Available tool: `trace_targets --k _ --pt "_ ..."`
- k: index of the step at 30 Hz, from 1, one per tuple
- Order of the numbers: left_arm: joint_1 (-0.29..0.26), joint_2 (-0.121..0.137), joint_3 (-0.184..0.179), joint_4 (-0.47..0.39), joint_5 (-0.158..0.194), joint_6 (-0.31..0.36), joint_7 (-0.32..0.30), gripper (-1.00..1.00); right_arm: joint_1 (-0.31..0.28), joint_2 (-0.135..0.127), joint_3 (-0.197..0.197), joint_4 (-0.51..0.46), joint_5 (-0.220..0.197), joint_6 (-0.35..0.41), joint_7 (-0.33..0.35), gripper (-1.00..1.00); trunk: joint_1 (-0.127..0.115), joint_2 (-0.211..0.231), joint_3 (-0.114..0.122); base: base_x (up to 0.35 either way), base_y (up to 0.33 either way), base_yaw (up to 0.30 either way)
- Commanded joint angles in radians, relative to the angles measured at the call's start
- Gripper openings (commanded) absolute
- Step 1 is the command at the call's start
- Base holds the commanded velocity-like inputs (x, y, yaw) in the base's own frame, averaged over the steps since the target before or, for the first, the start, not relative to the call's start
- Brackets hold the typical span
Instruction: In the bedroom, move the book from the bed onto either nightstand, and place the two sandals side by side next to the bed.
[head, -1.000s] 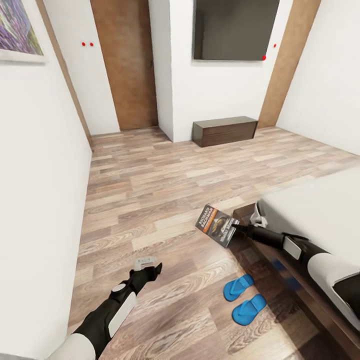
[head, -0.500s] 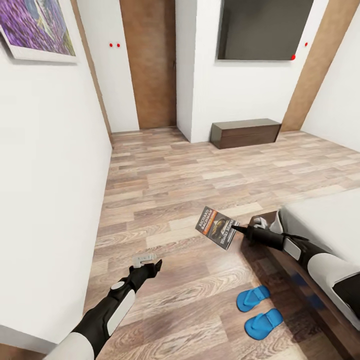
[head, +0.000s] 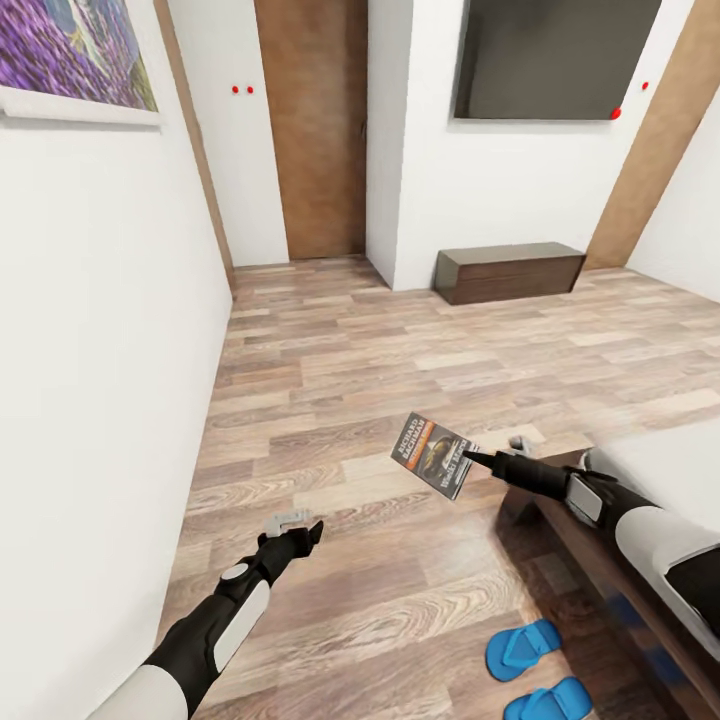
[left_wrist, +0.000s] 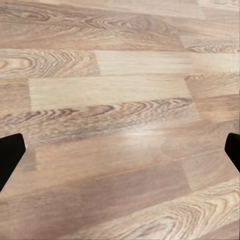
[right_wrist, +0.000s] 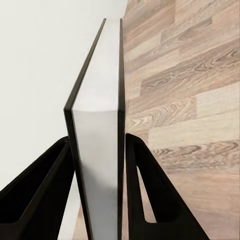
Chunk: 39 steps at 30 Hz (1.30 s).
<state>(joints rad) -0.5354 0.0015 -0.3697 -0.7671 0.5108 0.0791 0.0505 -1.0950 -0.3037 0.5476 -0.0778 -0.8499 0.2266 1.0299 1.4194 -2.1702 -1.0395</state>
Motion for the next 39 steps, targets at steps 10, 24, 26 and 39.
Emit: trace_targets --k 10,24,26,39 --pt "0.0 0.0 -0.001 0.001 0.0 0.001 0.0 1.0 0.0 0.0 -0.008 -0.001 0.0 0.002 0.002 -1.0 0.0 0.0 0.0 0.188 -0.009 0.175" --pt "0.0 -0.001 -0.004 0.002 -0.001 0.001 0.0 1.0 0.001 0.0 -0.009 0.0 0.0 0.001 0.002 -1.0 0.0 0.0 0.0 0.325 0.049 0.002" --pt "0.0 -0.001 -0.004 0.002 -0.001 0.001 0.0 1.0 0.0 0.0 -0.009 0.0 0.0 0.0 0.002 -1.0 0.0 0.0 0.0 0.33 0.008 0.0" --pt "0.0 -0.002 -0.005 0.003 -0.001 0.001 0.0 1.0 0.0 0.0 -0.008 -0.001 0.0 0.0 0.002 -1.0 0.0 0.0 0.0 0.33 0.013 0.0"
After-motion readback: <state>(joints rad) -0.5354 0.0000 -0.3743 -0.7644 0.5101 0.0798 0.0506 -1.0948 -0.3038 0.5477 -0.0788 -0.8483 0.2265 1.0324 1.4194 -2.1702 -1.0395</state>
